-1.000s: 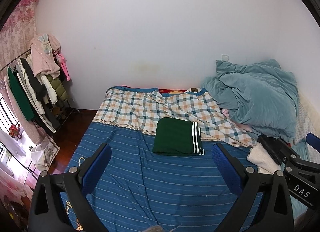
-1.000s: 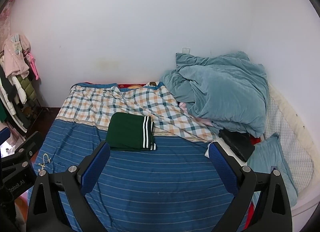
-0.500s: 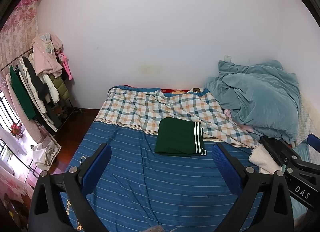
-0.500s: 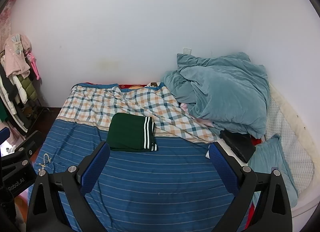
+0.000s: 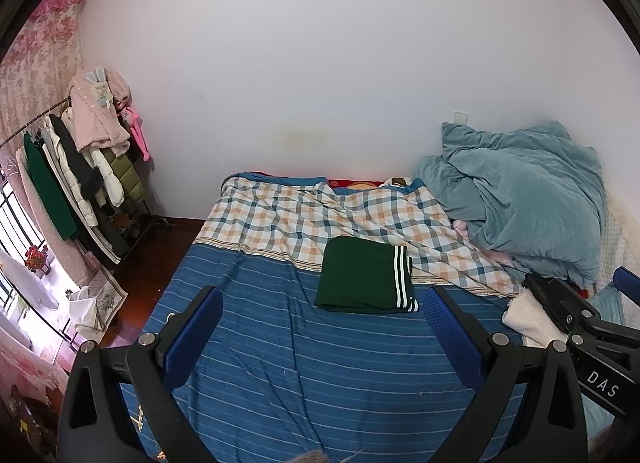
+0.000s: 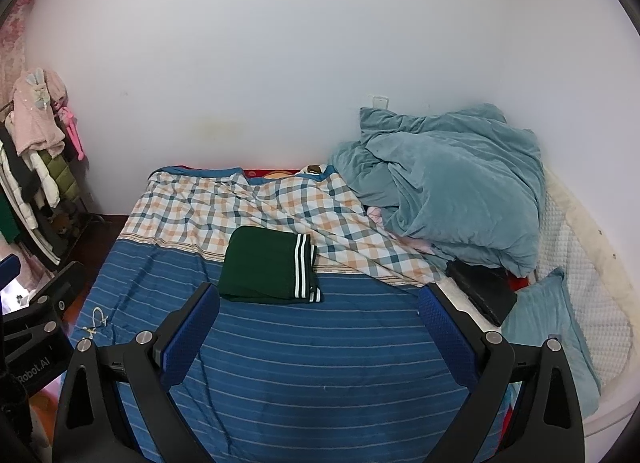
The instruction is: Fold large clothes
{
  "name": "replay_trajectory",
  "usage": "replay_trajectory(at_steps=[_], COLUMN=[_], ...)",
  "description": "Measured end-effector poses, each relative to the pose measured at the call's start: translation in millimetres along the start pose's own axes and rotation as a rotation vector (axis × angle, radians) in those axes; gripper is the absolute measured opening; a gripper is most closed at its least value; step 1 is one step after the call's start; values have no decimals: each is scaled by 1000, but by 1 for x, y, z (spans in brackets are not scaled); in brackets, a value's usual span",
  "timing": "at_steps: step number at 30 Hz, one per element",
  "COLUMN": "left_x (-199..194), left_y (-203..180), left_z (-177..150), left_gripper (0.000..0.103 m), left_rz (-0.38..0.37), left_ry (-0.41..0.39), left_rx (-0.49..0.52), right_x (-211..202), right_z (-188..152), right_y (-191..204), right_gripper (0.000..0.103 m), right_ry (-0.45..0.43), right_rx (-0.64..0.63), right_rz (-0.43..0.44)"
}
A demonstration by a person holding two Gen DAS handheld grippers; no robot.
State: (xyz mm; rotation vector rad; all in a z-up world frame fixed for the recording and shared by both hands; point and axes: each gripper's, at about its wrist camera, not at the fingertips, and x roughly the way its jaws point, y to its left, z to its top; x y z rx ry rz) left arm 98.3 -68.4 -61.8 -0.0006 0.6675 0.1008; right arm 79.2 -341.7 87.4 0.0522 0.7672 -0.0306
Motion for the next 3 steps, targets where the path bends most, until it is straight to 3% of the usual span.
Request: replay_trajectory(at_steps=[3], left_x=[-1], left_y=[-2], left_z=[0], left_gripper=[102], left_rz=[13], left_ry=[-10], left_rx=[-3], right_x=[0], right_z=[0], right_y=[4], right_gripper=[101], right_ry=[0], right_rx=[-3], right_rz=[8])
